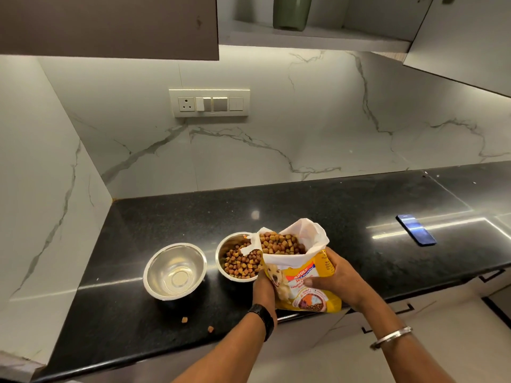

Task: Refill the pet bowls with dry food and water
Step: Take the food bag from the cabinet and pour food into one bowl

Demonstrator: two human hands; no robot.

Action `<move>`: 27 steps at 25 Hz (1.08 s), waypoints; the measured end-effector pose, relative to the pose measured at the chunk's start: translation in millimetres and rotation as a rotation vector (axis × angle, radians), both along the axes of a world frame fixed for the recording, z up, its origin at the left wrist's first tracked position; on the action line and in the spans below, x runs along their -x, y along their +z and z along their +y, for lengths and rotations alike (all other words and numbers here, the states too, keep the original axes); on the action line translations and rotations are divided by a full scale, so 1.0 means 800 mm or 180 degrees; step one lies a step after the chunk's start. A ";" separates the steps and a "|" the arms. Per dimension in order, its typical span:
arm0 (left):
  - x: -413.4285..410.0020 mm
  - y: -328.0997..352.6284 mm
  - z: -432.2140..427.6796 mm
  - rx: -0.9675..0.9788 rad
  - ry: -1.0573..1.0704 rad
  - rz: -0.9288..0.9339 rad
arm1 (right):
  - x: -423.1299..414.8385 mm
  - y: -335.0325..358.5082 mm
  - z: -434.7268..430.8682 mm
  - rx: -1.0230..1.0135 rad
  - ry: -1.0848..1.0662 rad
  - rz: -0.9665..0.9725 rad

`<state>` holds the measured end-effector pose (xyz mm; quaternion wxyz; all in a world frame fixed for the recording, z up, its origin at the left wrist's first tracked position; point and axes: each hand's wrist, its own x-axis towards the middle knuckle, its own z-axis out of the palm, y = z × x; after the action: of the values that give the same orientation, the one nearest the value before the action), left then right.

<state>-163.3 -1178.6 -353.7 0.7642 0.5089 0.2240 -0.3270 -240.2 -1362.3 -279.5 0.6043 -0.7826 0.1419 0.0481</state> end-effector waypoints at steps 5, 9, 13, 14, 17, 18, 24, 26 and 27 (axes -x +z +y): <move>-0.011 -0.012 0.010 -0.0541 0.0092 -0.0702 | 0.014 -0.031 0.002 -0.0527 -0.0084 -0.0010; -0.004 0.014 0.019 -0.0837 -0.0121 -0.1343 | 0.023 -0.042 0.006 -0.0757 -0.0245 -0.0162; -0.003 0.039 0.025 -0.0874 -0.0251 -0.1737 | 0.025 -0.044 0.007 -0.0826 -0.0329 -0.0190; -0.005 0.042 0.024 -0.0861 -0.0274 -0.1783 | 0.025 -0.041 0.008 -0.0843 -0.0335 -0.0205; -0.009 0.049 0.028 -0.0833 -0.0275 -0.1814 | 0.025 -0.034 0.012 -0.0954 -0.0320 -0.0293; -0.011 0.050 0.030 -0.0794 -0.0270 -0.1780 | 0.025 -0.033 0.014 -0.0989 -0.0288 -0.0357; -0.012 0.061 0.039 -0.0508 -0.0160 -0.1471 | 0.023 -0.021 0.024 -0.1093 -0.0397 -0.0480; -0.012 0.064 0.043 -0.0413 -0.0177 -0.1419 | 0.021 -0.021 0.023 -0.1115 -0.0426 -0.0553; -0.013 0.065 0.044 -0.0375 -0.0224 -0.1426 | 0.019 -0.020 0.021 -0.1134 -0.0446 -0.0586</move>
<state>-153.2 -1143.3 -301.9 0.7519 0.6199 0.0496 -0.2187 -255.5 -1345.7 -295.6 0.7454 -0.6526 0.1294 -0.0415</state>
